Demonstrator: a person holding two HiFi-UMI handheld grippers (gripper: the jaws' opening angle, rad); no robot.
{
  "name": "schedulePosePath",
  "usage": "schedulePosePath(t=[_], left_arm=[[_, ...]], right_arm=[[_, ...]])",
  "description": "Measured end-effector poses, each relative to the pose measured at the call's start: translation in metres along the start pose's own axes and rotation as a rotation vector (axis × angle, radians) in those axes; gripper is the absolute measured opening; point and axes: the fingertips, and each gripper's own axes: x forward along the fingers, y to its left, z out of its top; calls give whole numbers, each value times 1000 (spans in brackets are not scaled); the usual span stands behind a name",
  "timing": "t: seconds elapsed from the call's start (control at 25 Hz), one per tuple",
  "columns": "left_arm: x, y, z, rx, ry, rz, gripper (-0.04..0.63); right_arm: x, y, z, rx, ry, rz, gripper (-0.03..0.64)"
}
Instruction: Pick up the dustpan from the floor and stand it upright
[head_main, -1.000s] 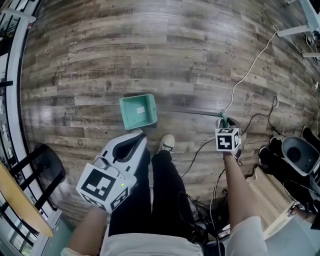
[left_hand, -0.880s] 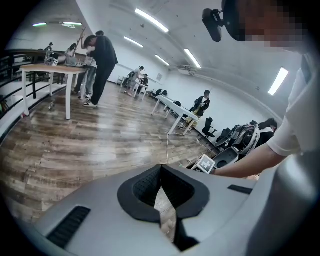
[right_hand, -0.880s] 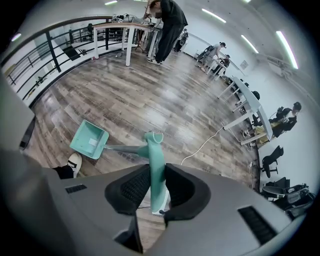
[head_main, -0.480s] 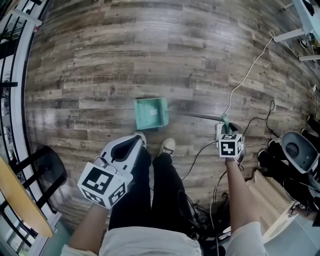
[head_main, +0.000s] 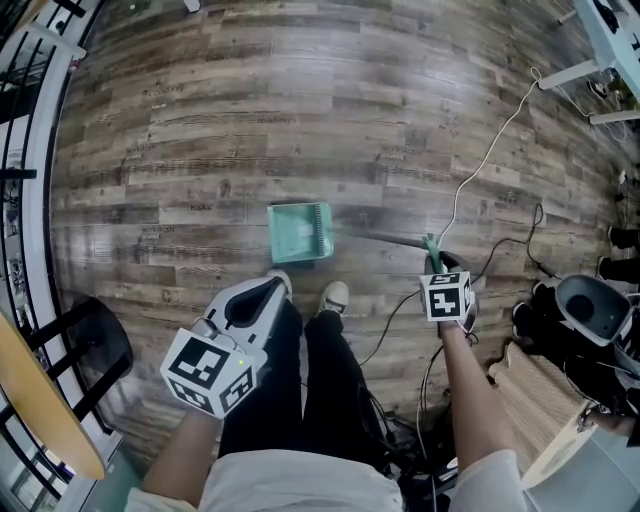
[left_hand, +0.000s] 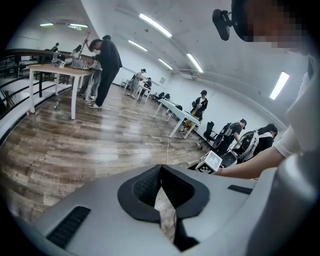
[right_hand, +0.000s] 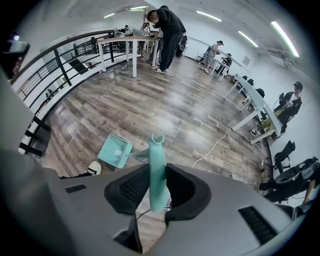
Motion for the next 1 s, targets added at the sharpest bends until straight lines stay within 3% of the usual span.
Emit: schedulePosePath(t=[0.48, 1.0], left_arm=[[-21, 0, -13, -15, 3, 0, 25], [-33, -3, -13, -22, -21, 13, 24]], right_arm=[[-21, 31, -23, 133, 12, 55, 120], [-39, 80, 17, 133, -45, 238, 135]])
